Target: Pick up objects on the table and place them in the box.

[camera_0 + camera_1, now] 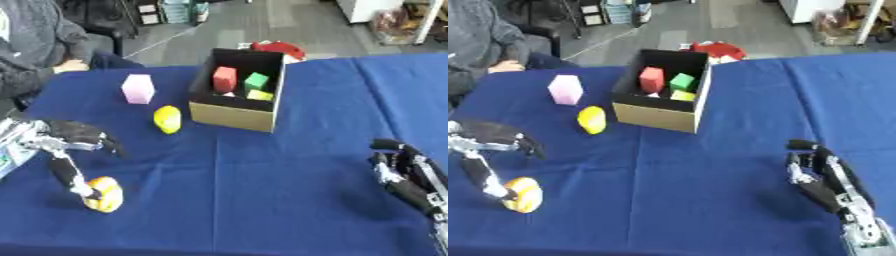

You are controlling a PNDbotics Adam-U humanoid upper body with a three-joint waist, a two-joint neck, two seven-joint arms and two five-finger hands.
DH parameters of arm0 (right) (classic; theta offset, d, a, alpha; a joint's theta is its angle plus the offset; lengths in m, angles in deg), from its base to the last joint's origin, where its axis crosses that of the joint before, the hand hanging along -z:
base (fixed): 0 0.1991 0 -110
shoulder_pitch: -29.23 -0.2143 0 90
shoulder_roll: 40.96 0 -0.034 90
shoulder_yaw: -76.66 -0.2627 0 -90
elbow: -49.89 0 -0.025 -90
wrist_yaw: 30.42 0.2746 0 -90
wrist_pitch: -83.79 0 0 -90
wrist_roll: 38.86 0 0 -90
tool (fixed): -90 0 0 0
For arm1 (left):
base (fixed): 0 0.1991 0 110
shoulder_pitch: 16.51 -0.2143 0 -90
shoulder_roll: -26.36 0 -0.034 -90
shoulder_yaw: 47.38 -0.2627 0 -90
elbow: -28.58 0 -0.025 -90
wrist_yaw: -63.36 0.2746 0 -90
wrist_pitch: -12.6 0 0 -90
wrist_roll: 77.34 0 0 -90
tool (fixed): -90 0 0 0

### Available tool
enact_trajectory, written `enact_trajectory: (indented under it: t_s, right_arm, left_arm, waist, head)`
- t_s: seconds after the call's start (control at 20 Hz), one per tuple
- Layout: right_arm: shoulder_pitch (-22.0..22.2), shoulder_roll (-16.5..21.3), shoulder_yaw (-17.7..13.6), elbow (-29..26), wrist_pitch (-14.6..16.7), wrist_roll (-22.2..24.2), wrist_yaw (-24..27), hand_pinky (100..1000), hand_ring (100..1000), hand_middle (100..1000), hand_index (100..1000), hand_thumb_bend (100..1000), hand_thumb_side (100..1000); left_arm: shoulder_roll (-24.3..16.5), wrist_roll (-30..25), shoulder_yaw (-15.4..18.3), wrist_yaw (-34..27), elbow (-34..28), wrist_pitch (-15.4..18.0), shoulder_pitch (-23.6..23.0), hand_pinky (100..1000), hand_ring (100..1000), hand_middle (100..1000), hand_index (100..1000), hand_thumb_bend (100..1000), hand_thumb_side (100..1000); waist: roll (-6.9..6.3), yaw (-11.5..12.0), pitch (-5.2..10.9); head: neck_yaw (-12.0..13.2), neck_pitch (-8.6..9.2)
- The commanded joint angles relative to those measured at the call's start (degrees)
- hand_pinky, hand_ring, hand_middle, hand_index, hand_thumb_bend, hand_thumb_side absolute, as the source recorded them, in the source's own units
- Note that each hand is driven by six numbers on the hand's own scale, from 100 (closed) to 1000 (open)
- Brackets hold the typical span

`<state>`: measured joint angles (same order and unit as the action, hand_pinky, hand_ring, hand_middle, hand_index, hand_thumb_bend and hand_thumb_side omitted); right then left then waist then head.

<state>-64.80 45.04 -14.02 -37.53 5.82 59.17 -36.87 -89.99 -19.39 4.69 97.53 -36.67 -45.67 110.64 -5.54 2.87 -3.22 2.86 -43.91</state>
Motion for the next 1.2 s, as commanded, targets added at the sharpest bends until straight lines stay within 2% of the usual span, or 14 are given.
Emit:
enact_trajectory:
  t_s: [0.05, 0.7, 0.9, 1.1, 1.2]
  right_arm:
    - [-0.5, 1.3, -0.1, -0.4, -0.2, -0.2, -0.1, 765, 675, 741, 810, 100, 314]
    - [-0.6, 1.2, -0.1, -0.2, -0.1, -0.1, -0.2, 765, 675, 741, 810, 100, 312]
    - [-0.6, 1.2, 0.0, -0.2, -0.1, -0.1, -0.2, 765, 675, 741, 809, 100, 312]
    - [-0.6, 1.2, -0.1, -0.1, -0.1, -0.1, -0.2, 765, 675, 741, 809, 100, 311]
    - [-0.6, 1.2, -0.1, -0.1, -0.1, -0.1, -0.2, 765, 675, 741, 809, 100, 311]
  left_arm:
    - [-1.6, -19.9, 0.4, 0.4, 0.6, 20.2, 0.4, 819, 766, 799, 917, 548, 565]
    - [-0.6, -19.9, -1.7, 1.6, 1.7, 20.2, -0.5, 783, 721, 754, 888, 531, 579]
    - [-0.3, -19.9, -1.4, 3.0, 1.7, 20.2, -0.4, 691, 604, 617, 777, 477, 436]
    - [0.1, -19.9, -0.7, 4.2, 2.1, 20.2, -0.4, 620, 525, 525, 690, 444, 364]
    - [0.3, -19.9, -0.3, 4.1, 2.4, 20.2, -0.3, 559, 464, 457, 617, 390, 265]
  waist:
    - [-0.69, 0.2, 1.22]
    - [-0.66, 0.1, 1.27]
    - [-0.62, 0.1, 1.29]
    - [-0.56, 0.1, 1.33]
    - [-0.53, 0.1, 1.35]
  head:
    - [0.1, -0.21]
    - [0.3, -0.21]
    - [0.4, -0.21]
    - [0.5, -0.21]
    - [0.5, -0.21]
